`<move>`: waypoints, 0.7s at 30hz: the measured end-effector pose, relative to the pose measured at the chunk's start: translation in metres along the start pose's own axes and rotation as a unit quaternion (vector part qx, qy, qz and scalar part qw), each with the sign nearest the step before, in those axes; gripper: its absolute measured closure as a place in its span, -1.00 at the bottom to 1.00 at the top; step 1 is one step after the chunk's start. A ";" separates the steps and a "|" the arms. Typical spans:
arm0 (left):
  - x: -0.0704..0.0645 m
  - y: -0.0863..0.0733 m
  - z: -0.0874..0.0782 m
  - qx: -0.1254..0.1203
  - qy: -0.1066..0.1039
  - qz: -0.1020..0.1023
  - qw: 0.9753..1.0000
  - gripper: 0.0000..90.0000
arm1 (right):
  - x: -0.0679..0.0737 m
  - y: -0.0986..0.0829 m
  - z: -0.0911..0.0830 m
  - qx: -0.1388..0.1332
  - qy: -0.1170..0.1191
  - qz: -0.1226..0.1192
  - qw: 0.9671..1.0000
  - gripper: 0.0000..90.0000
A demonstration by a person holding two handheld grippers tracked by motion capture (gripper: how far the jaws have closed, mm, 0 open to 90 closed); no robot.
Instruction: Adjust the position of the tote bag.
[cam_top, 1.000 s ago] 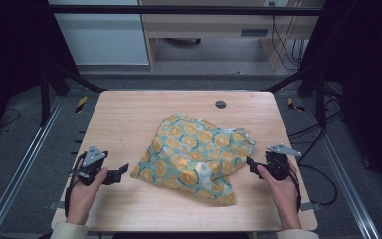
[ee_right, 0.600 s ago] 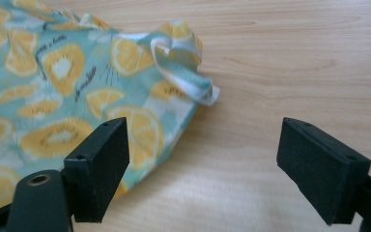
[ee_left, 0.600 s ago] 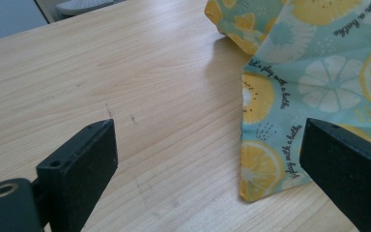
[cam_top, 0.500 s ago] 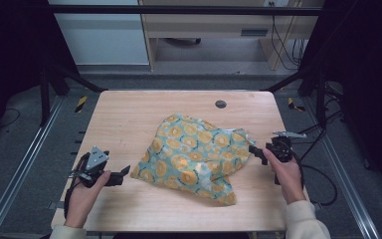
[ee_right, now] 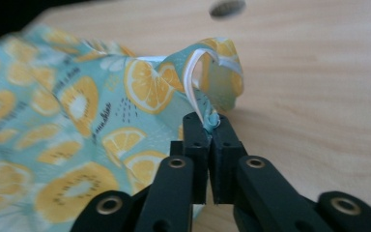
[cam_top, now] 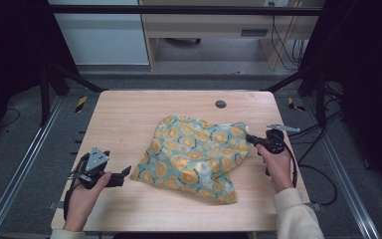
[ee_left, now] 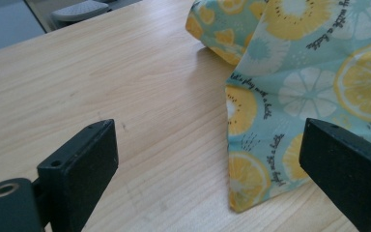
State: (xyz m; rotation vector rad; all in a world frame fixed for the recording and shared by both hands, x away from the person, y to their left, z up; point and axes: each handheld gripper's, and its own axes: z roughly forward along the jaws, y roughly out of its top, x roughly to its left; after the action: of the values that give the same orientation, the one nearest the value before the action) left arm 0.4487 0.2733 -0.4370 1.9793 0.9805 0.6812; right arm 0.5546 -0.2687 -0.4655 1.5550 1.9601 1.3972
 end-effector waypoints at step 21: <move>0.003 0.117 0.116 0.092 -0.043 -0.018 0.995 -0.81 | 0.051 0.011 -0.013 -0.048 0.033 -0.117 0.991 0.97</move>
State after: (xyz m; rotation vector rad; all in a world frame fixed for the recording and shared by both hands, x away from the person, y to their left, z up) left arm 0.5812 0.1827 -0.3999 2.1256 1.0556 0.4977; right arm 0.5326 -0.2320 -0.4339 1.2070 2.0057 1.4350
